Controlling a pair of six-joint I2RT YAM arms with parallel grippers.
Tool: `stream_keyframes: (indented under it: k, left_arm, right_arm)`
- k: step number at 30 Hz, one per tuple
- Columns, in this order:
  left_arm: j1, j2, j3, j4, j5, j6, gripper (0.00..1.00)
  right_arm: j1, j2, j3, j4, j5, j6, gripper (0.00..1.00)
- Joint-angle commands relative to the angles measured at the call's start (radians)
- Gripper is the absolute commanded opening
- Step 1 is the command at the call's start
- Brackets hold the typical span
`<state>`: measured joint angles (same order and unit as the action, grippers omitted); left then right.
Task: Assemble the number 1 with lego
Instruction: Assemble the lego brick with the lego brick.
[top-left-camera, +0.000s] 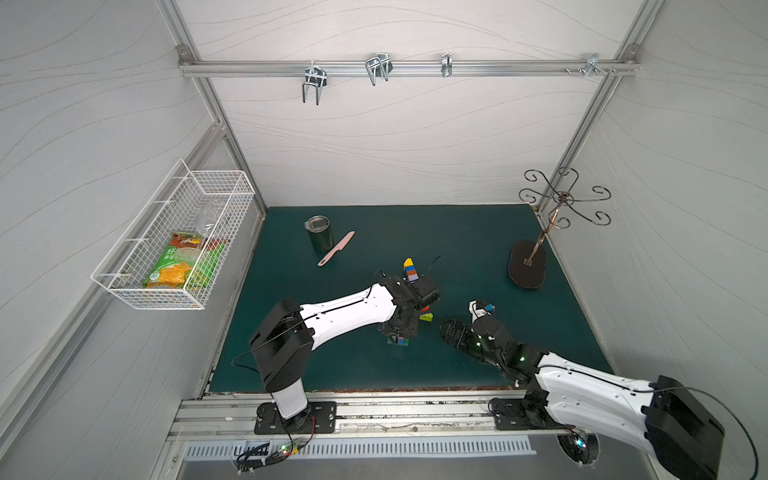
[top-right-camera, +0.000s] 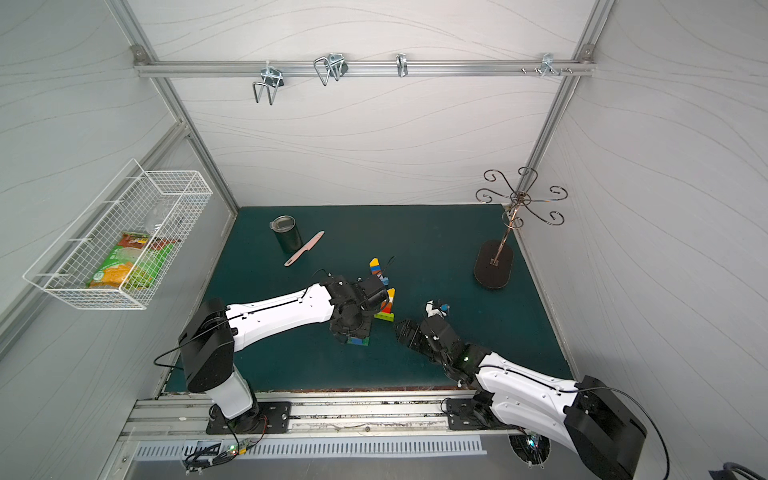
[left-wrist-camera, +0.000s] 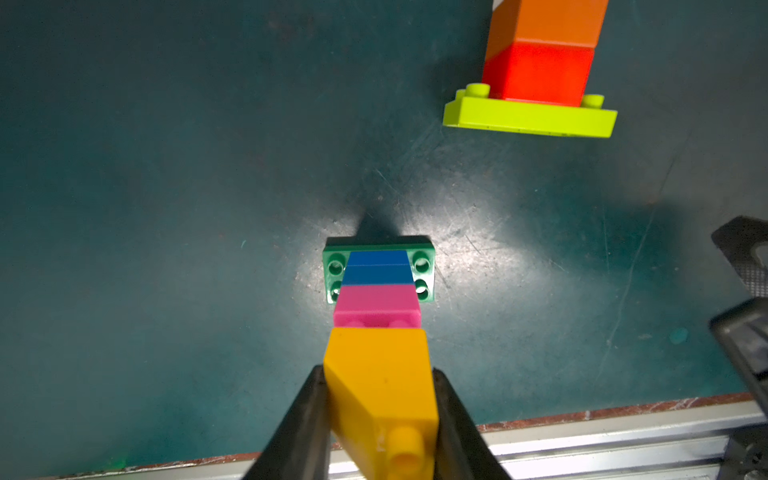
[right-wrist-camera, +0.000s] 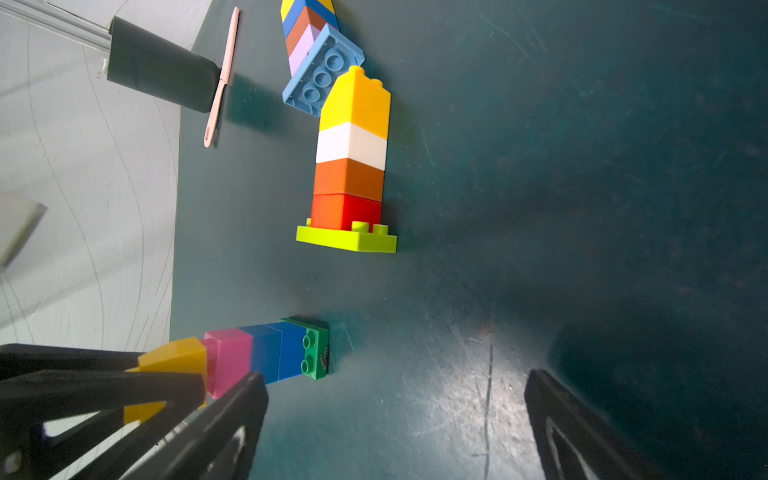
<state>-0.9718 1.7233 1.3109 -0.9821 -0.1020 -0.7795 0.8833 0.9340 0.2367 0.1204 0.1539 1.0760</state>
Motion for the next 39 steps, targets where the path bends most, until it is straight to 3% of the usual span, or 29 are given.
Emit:
stream_keyframes:
  k: [1,15,25,39]
  left_arm:
    - [-0.005,0.046,0.017,-0.001,-0.006,-0.006,0.09]
    - [-0.006,0.108,0.083,-0.061,0.005,0.037,0.09]
    - [-0.007,0.106,-0.037,0.065,0.051,0.02,0.06]
    - [-0.009,0.147,-0.101,0.132,0.064,0.025,0.05]
  right_arm:
    - [-0.007,-0.004,0.001,0.008,-0.005,-0.005,0.99]
    - [-0.009,-0.007,0.0,0.011,-0.01,-0.007,0.99]
    - [-0.01,-0.008,0.0,0.009,-0.011,-0.007,0.99]
    - [-0.01,-0.002,0.0,0.014,-0.014,-0.01,0.99]
